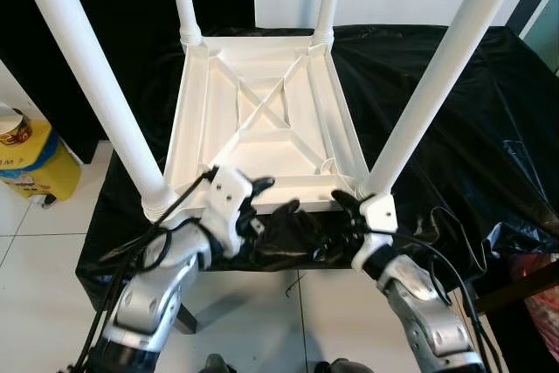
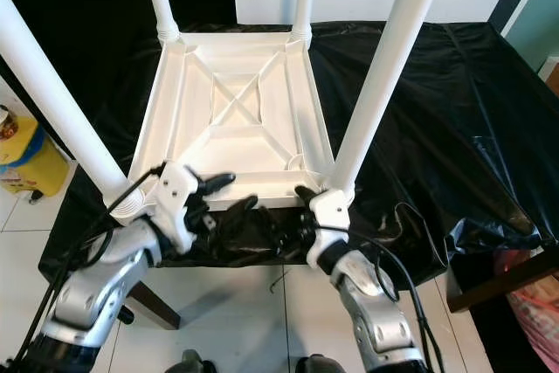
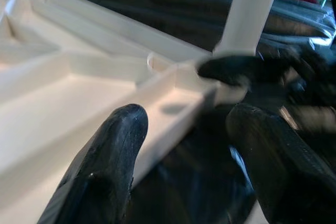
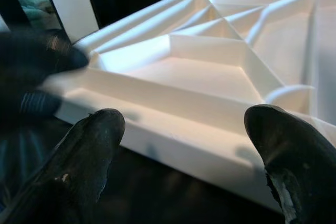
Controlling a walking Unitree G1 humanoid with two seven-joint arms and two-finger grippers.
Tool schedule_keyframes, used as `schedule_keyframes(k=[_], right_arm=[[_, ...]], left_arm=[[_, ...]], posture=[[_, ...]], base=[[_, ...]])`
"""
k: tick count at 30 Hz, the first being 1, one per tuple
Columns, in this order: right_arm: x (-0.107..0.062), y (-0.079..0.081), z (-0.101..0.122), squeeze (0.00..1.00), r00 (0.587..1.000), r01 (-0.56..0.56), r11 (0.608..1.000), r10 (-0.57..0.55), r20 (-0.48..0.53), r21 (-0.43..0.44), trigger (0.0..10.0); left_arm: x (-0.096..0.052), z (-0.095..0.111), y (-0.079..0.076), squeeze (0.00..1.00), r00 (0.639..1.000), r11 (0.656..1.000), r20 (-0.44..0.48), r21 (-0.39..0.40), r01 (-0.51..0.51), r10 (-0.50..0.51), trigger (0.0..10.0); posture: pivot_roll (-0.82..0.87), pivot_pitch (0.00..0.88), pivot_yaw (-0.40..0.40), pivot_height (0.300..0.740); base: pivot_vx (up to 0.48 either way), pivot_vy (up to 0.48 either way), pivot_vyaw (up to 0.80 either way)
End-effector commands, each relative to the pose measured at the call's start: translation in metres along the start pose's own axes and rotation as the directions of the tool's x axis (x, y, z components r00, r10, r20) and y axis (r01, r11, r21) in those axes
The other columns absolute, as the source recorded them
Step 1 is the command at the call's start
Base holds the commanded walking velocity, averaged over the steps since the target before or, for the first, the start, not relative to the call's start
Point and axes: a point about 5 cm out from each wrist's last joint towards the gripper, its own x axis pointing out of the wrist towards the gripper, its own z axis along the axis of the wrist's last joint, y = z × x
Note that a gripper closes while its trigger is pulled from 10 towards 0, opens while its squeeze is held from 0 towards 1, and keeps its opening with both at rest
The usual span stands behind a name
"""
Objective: Building children table
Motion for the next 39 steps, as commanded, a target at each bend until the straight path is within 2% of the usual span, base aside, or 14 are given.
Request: schedule_keyframes(k=[1,6,9,17,22,23,24,25,27,29,31,32,33,39], right_arm=[[0.001,-0.001,-0.004,0.00,1.000,0.023,1.000,-0.023,-0.009,0.002,10.0],[0.011,-0.001,-0.003,0.00,0.999,0.040,0.999,-0.040,0.008,0.006,10.0],[0.014,-0.002,-0.002,0.00,0.998,0.065,0.998,-0.065,0.021,0.001,10.0],[0.016,-0.008,-0.004,0.00,0.993,0.112,0.993,-0.112,0.026,-0.023,10.0],[0.020,-0.020,0.001,0.00,0.979,0.202,0.978,-0.199,0.052,-0.055,10.0],[0.020,-0.020,0.001,0.00,0.979,0.202,0.978,-0.199,0.052,-0.055,10.0],[0.021,-0.023,0.005,0.00,0.971,0.232,0.971,-0.227,0.070,-0.061,10.0],[0.021,-0.023,0.005,0.00,0.971,0.232,0.971,-0.227,0.070,-0.061,10.0],[0.020,-0.027,0.008,0.00,0.964,0.257,0.964,-0.251,0.084,-0.063,10.0],[0.020,-0.027,0.008,0.00,0.964,0.257,0.964,-0.251,0.084,-0.063,10.0],[0.020,-0.029,0.009,0.00,0.960,0.272,0.960,-0.266,0.085,-0.071,10.0],[0.020,-0.031,0.009,0.00,0.956,0.286,0.955,-0.279,0.085,-0.077,10.0],[0.019,-0.033,0.008,0.00,0.953,0.298,0.951,-0.291,0.084,-0.082,10.0],[0.012,-0.040,0.005,0.00,0.935,0.352,0.930,-0.346,0.074,-0.109,10.0]], left_arm=[[-0.006,0.001,-0.009,0.00,0.996,0.996,-0.009,-0.010,0.094,-0.094,10.0],[-0.029,-0.001,-0.015,0.00,0.994,0.994,-0.046,-0.037,0.099,-0.100,10.0],[-0.063,0.000,-0.009,0.00,0.996,0.996,-0.072,-0.071,0.051,-0.056,10.0],[-0.092,-0.002,0.002,0.00,0.993,0.995,-0.115,-0.097,-0.018,0.007,10.0],[-0.166,-0.013,0.051,0.00,0.951,0.954,-0.211,-0.148,-0.260,0.227,10.0],[-0.166,-0.013,0.051,0.00,0.951,0.954,-0.211,-0.148,-0.260,0.227,10.0],[-0.188,-0.016,0.070,0.00,0.916,0.929,-0.255,-0.125,-0.348,0.309,10.0],[-0.188,-0.016,0.070,0.00,0.916,0.929,-0.255,-0.125,-0.348,0.309,10.0],[-0.203,-0.015,0.095,0.00,0.870,0.890,-0.259,-0.072,-0.450,0.419,10.0],[-0.203,-0.015,0.095,0.00,0.870,0.890,-0.259,-0.072,-0.450,0.419,10.0],[-0.212,-0.012,0.116,0.00,0.819,0.839,-0.240,-0.034,-0.543,0.521,10.0],[-0.217,-0.009,0.135,0.00,0.767,0.786,-0.218,-0.002,-0.618,0.603,10.0],[-0.218,-0.005,0.152,0.00,0.718,0.735,-0.190,0.030,-0.678,0.670,10.0],[-0.199,0.005,0.189,0.00,0.620,0.628,-0.110,0.056,-0.776,0.777,10.0]], posture=[[0.04,0.073,-0.056,0.740],[0.06,0.081,-0.063,0.740],[0.08,0.087,-0.071,0.740],[0.09,0.088,-0.068,0.740],[0.10,0.080,-0.058,0.740],[0.10,0.080,-0.058,0.740],[0.10,0.076,-0.054,0.740],[0.10,0.076,-0.054,0.740],[0.09,0.073,-0.050,0.740],[0.09,0.073,-0.050,0.740],[0.09,0.070,-0.048,0.740],[0.08,0.068,-0.045,0.740],[0.08,0.068,-0.041,0.740],[0.04,0.069,-0.021,0.740]], base=[[0.000,0.000,0.00],[0.000,0.000,0.00],[0.000,0.000,0.00],[0.000,0.000,0.00],[0.000,0.000,0.00],[0.000,0.000,0.00],[0.000,0.000,0.00],[0.000,0.000,0.00],[0.000,0.000,0.00],[0.000,0.000,0.00],[0.000,0.000,0.00],[0.000,0.000,0.00],[0.000,0.000,0.00],[0.000,0.000,0.00]])
